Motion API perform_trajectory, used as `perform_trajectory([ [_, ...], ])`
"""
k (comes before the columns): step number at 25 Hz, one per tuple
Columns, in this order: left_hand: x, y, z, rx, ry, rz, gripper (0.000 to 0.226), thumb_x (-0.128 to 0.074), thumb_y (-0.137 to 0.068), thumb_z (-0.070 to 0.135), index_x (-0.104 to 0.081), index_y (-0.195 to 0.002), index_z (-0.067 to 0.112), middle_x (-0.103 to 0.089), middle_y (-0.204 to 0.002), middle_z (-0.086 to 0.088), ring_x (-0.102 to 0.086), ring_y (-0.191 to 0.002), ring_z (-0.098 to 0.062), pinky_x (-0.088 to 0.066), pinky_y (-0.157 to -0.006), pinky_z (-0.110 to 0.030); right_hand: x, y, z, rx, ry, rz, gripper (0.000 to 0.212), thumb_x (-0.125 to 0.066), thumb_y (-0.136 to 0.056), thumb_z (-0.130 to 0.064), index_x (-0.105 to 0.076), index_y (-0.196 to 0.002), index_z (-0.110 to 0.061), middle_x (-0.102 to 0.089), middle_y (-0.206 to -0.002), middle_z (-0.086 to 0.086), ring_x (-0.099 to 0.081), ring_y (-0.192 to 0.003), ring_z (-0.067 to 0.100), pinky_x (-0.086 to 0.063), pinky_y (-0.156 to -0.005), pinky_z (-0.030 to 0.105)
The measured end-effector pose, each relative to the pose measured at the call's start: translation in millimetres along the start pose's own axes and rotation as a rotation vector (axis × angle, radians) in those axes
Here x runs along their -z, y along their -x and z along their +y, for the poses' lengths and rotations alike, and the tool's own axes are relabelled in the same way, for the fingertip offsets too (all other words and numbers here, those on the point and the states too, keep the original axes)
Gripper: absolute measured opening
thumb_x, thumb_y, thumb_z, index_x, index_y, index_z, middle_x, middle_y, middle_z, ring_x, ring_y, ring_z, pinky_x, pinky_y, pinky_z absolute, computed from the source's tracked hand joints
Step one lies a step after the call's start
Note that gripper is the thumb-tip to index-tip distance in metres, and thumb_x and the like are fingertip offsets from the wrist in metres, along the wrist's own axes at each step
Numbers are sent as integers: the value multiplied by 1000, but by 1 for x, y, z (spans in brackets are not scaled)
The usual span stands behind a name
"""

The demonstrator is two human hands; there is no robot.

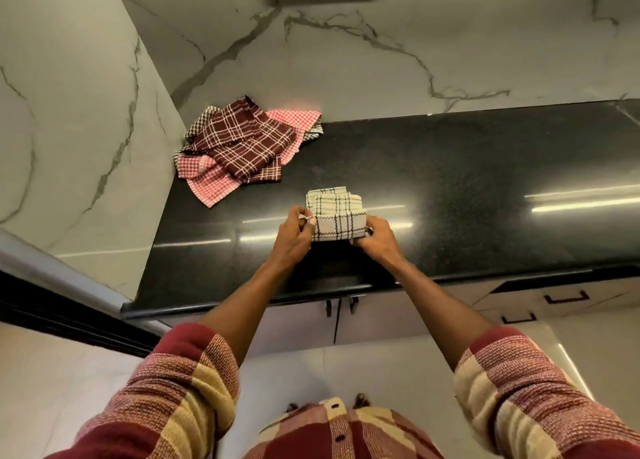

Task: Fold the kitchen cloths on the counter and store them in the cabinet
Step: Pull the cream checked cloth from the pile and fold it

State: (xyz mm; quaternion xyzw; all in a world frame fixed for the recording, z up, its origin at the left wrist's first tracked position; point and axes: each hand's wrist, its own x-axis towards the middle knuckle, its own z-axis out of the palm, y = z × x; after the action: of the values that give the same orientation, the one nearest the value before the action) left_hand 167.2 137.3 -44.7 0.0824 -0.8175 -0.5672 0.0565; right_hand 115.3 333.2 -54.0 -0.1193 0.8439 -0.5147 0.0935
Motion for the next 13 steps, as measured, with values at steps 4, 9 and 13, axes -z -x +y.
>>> perform_trajectory([
  [4,-1,-13,4,96,195,-9,46,-67,-85,42,-44,-121,25,-71,-109,-5,-70,-94,-13,-56,-71,-19,-2,-15,0,-127,-135,39,31,-66,-84,-5,-69,-114,-12,-71,-114,3,-65,-107,16,-51,-97,35],
  [9,0,-31,-7,161,187,-59,51,-74,-82,30,-53,-126,12,-71,-112,-10,-69,-103,-22,-56,-91,-37,-8,-39,-2,-195,-160,130,24,-60,-91,-10,-65,-115,-8,-70,-114,7,-65,-108,20,-51,-96,35],
  [13,-5,-55,-5,165,66,-4,25,-64,-91,23,-65,-110,8,-72,-109,-8,-68,-101,-21,-56,-89,-37,-13,-61,-2,-244,-99,206,21,-56,-95,-21,-65,-108,-8,-70,-109,7,-65,-102,22,-51,-83,31],
])
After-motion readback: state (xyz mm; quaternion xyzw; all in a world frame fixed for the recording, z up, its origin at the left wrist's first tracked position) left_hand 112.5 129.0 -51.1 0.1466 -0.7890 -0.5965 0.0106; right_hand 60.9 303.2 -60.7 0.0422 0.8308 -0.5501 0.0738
